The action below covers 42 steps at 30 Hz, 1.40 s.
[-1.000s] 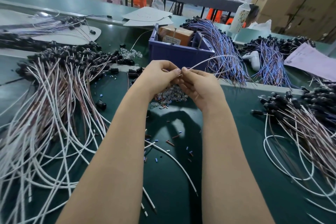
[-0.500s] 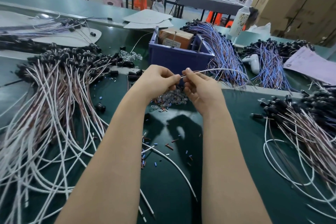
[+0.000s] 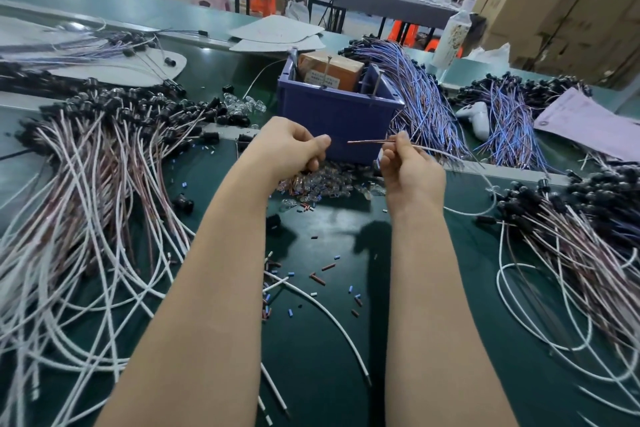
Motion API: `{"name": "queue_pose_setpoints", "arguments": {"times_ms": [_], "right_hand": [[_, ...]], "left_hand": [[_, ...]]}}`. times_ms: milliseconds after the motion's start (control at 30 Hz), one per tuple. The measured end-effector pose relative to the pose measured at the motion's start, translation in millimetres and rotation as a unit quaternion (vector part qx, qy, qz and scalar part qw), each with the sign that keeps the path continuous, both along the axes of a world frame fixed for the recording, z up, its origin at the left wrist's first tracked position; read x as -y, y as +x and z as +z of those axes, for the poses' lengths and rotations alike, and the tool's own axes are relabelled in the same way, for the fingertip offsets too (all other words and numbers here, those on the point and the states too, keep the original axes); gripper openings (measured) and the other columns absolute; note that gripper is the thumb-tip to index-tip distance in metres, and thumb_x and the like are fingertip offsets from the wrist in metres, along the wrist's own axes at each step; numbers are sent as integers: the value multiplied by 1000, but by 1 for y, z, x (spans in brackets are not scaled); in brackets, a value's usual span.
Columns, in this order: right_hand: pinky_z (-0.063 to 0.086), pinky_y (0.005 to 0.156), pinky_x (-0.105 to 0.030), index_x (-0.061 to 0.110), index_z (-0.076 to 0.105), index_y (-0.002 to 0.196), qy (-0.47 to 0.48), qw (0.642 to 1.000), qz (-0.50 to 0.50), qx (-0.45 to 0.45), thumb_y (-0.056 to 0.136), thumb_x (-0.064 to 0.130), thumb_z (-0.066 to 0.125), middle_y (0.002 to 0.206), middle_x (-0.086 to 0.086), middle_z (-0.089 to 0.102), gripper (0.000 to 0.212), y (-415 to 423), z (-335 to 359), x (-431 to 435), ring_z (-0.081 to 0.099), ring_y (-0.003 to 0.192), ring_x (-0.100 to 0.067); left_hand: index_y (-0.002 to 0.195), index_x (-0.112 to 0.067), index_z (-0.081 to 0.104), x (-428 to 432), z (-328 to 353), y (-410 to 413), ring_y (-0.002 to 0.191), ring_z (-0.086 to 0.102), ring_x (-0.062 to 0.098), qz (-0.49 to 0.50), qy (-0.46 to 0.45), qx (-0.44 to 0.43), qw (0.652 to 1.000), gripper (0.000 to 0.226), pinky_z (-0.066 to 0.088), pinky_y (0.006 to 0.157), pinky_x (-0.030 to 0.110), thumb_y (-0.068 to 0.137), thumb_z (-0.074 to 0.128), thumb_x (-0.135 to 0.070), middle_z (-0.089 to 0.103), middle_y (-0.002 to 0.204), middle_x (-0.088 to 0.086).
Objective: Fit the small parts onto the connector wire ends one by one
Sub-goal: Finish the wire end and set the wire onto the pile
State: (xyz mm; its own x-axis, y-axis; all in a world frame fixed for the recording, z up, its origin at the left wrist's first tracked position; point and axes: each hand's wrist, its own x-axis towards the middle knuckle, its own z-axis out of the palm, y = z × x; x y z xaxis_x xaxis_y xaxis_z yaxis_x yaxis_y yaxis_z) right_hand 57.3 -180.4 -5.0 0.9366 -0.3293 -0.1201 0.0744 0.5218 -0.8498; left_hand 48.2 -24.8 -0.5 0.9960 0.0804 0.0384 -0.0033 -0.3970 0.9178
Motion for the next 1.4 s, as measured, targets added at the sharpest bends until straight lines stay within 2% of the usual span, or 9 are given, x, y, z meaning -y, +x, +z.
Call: {"name": "queue_pose_setpoints", "arguments": {"times_ms": [200,333,567,700,767,900,1100,1233,1400], "right_hand": [[49,48,-13,2,61,75,73,997,34,-6,94,8,57,50,1,62,20,-1,4,-12,58,44,-3],[49,46,-14,1,58,73,120,989,82,2,94,3,54,48,-1,62,22,-1,5,-21,59,43,-5],[39,42,-16,12,63,68,-89,986,130,-47,94,21,58,47,4,58,28,-9,4,-27,47,37,-4],[33,37,-14,12,60,68,-372,881,281,-77,97,33,52,46,3,49,37,-23,32,-21,38,37,-6],[34,36,-13,12,62,67,-461,838,293,-12,96,30,54,44,5,51,35,-32,52,-17,39,36,-4],[46,46,-17,15,65,76,-442,863,181,164,96,23,55,56,6,64,24,-40,79,-16,53,45,-4],[54,82,-45,11,73,97,-648,730,213,33,92,33,59,87,-14,71,27,-29,47,-19,63,77,-25],[58,75,-43,9,69,82,-568,788,230,62,90,22,64,75,-13,70,16,-20,38,-24,64,65,-19],[55,54,-20,9,63,69,-440,868,224,43,92,7,58,64,-7,66,24,-10,23,-20,62,51,-10]], "left_hand": [[132,-17,54,14,7,-5,119,52,23,-30,191,-20,981,37,40,102,32,95,51,-24,55,134,5],[113,-20,64,36,12,-11,98,55,16,-101,31,-13,994,36,42,81,29,102,36,-40,63,108,3],[91,-13,64,56,3,-3,71,60,15,46,-206,39,977,19,54,65,27,99,47,-16,63,77,1],[78,-13,63,42,0,-1,72,59,17,79,-275,40,957,23,52,70,30,98,50,-13,63,75,3],[76,-14,61,31,0,3,69,57,15,89,-277,45,956,24,51,71,29,97,50,-13,61,74,3],[74,-19,57,16,6,6,56,59,0,124,-213,72,966,27,44,55,14,98,45,-15,64,72,-2],[77,-18,59,12,15,-1,54,59,1,43,-129,78,988,27,51,60,17,99,45,-15,64,72,0],[79,-17,64,13,21,-4,76,61,18,31,-99,89,991,19,54,89,42,95,53,-16,65,74,2],[93,-13,70,16,21,-9,81,63,15,-16,-58,45,997,15,53,83,30,92,61,-23,70,86,4]]}}
